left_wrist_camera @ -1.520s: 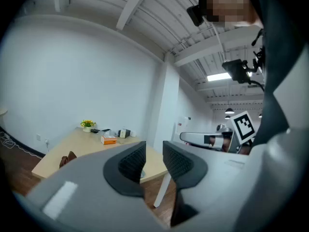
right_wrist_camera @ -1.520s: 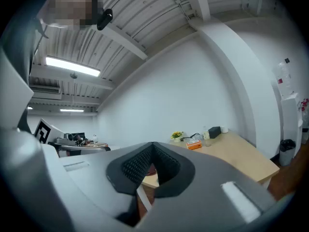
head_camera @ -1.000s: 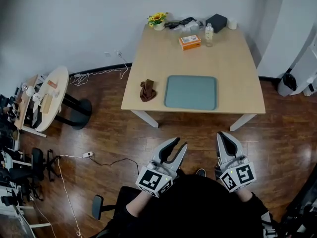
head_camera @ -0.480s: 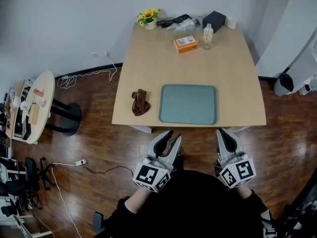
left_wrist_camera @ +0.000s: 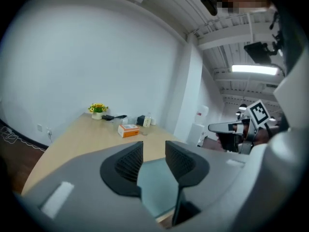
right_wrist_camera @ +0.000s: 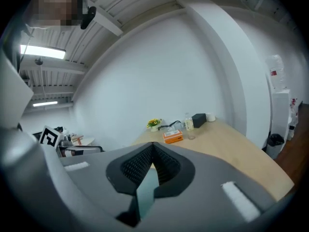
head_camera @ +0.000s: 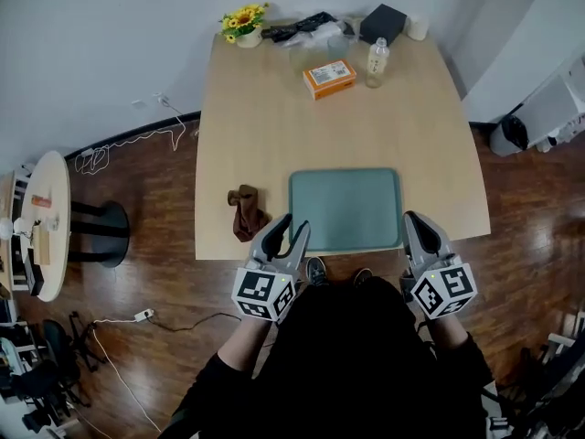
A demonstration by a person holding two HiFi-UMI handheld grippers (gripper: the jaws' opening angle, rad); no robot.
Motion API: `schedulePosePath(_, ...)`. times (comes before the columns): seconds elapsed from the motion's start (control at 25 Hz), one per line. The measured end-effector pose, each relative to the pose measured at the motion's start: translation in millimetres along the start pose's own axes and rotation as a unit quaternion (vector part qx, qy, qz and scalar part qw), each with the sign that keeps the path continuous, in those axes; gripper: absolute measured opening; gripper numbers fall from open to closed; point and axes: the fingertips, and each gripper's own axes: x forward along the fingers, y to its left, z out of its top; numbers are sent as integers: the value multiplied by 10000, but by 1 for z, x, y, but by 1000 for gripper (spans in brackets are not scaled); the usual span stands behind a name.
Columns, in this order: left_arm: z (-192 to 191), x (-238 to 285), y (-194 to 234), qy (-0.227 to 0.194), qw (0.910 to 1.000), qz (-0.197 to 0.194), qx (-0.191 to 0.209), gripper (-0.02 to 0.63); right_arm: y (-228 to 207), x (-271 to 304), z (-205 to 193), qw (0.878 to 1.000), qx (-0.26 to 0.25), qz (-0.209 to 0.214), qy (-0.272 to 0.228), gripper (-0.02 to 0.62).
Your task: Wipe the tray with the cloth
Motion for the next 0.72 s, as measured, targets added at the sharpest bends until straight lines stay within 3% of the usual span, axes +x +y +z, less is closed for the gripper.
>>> schedulePosePath(0.04, -14, 9, 10, 220, 9997, 50, 2, 139, -13, 9, -14, 9997, -85, -20, 228, 5)
schedulePosePath(0.08, -30, 18, 21, 462, 9989, 103, 4, 162, -30, 19, -32, 9987, -160, -61, 487, 61)
schedulePosePath(0.24, -83, 48, 60, 1314, 9901, 463, -170, 235, -101, 48, -111, 9862, -187, -377, 1601, 146)
schedulePosePath(0.32, -97, 53, 83, 1585, 9834, 881, -86, 272, -129, 56, -145, 9774, 25, -582, 2034, 152)
schedulePosePath(0.4, -105, 49, 111, 1828, 9716, 1484, 249, 322, -148, 63, -176, 9676, 330, -754, 2388, 163)
schedulePosePath(0.52, -112, 38, 153, 2122, 9494, 2200, 715, 401, -162, 71, -205, 9565, 552, -871, 2729, 176)
schedulePosePath(0.72, -144, 28, 192, 2578, 9351, 2397, 409, 443, -160, 78, -217, 9515, 497, -648, 2966, 173)
